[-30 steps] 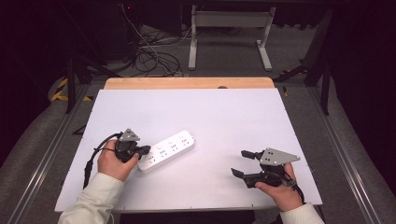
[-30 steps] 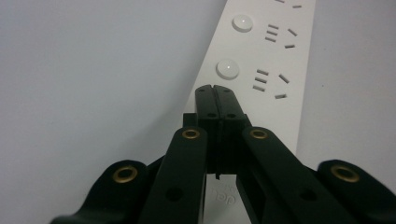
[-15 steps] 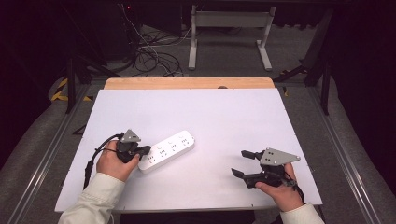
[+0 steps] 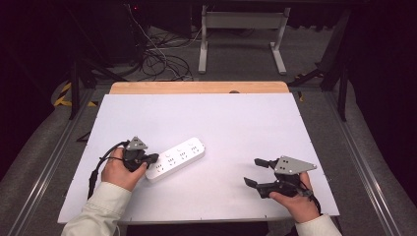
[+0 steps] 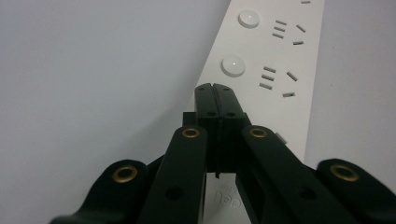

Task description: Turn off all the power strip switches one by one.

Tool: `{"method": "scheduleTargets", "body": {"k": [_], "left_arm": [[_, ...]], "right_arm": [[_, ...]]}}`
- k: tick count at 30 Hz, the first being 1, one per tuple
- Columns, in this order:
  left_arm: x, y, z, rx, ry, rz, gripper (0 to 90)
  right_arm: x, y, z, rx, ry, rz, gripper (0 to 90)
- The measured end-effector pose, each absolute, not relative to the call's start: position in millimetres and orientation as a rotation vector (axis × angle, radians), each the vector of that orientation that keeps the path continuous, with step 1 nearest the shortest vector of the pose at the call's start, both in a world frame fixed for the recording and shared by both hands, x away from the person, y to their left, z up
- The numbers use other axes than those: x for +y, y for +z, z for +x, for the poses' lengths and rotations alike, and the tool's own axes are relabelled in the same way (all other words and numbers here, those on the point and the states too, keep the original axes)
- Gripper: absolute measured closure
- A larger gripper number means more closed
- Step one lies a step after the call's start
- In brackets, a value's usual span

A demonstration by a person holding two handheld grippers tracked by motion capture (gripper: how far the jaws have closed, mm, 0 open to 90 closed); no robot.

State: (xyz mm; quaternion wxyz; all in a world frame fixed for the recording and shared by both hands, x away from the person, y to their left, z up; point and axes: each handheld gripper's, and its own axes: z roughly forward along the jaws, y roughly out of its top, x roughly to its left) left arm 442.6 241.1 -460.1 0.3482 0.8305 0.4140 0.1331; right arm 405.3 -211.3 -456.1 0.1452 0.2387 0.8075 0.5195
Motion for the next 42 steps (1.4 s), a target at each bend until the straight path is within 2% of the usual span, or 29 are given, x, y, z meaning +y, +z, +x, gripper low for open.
{"method": "scheduleTargets", "body": {"k": [11, 20, 31, 42], "left_arm": [[240, -461, 443, 1.069, 0.366, 2.155, 90.0], [244, -438, 435, 1.006, 0.399, 1.993, 90.0], [234, -431, 438, 0.974, 0.431, 2.013, 90.0], [212, -434, 452, 0.959, 0.398, 2.037, 90.0]], "right_arm": [[-210, -456, 405, 2.328, 1.500, 0.690, 26.1], [-210, -458, 407, 2.323, 1.494, 0.688, 26.7], [-209, -458, 407, 2.328, 1.493, 0.685, 26.7], [-209, -459, 407, 2.333, 1.490, 0.683, 26.7]]}}
